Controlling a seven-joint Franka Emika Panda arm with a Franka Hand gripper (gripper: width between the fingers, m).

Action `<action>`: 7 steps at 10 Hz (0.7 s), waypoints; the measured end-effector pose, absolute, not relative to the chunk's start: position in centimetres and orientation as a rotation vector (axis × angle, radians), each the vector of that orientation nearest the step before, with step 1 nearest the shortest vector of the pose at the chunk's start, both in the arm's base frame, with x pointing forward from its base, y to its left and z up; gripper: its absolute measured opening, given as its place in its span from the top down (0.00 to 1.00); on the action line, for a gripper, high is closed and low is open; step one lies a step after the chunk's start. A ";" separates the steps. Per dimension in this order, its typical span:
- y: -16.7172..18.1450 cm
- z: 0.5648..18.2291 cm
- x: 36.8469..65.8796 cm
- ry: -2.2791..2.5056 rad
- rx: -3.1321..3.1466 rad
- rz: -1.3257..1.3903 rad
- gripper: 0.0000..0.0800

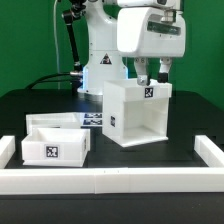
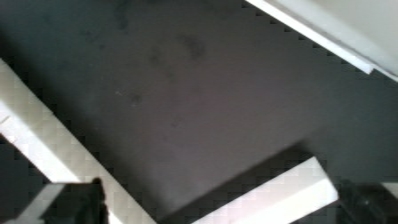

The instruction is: Assemble drawer

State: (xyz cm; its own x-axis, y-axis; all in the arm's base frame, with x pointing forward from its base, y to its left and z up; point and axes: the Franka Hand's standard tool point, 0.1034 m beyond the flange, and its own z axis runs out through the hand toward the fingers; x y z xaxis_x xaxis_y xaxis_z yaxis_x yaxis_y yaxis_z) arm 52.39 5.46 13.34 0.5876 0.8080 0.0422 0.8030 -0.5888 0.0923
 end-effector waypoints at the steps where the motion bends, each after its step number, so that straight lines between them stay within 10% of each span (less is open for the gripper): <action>1: 5.5 13.4 52.3 1.374 2.755 0.117 0.19; 7: 6.3 13.7 50.1 0.906 2.989 -0.017 0.19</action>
Offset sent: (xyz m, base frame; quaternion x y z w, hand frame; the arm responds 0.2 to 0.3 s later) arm -0.0299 0.0086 0.0049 0.0583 -0.0617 0.0679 0.9941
